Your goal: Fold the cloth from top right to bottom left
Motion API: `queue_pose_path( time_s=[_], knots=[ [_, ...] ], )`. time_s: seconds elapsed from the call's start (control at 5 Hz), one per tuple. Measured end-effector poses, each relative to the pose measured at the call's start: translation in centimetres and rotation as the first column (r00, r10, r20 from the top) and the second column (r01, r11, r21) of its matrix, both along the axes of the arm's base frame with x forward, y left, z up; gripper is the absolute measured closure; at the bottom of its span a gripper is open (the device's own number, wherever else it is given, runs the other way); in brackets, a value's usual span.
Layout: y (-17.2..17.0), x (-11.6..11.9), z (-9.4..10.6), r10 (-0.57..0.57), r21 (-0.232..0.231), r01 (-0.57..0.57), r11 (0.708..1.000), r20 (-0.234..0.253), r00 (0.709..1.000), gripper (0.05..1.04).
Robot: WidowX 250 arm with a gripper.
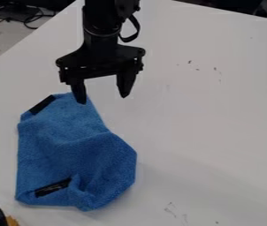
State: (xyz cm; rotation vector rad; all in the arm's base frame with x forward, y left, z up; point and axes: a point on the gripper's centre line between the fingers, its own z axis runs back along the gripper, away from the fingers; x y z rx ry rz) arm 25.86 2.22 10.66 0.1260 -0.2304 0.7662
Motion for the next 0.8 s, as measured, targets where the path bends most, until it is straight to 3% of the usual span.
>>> queue_pose_path(
  time_s=[0.2, 0.4, 0.6, 0.8],
  knots=[
    [0.0, -0.2, -0.7, 0.006, -0.003, -0.006, 1.000, -0.033, 0.999, 0.084],
    [-2.5, 0.0, -0.9, -0.056, -0.014, 0.055, 0.998, -0.063, 0.996, 0.084],
    [-3.9, -0.2, -1.9, -0.059, -0.044, 0.057, 0.997, -0.039, 0.997, 0.084],
    [-4.7, -0.1, -3.8, -0.046, -0.059, 0.042, 0.997, -0.067, 0.997, 0.084]
  ],
)
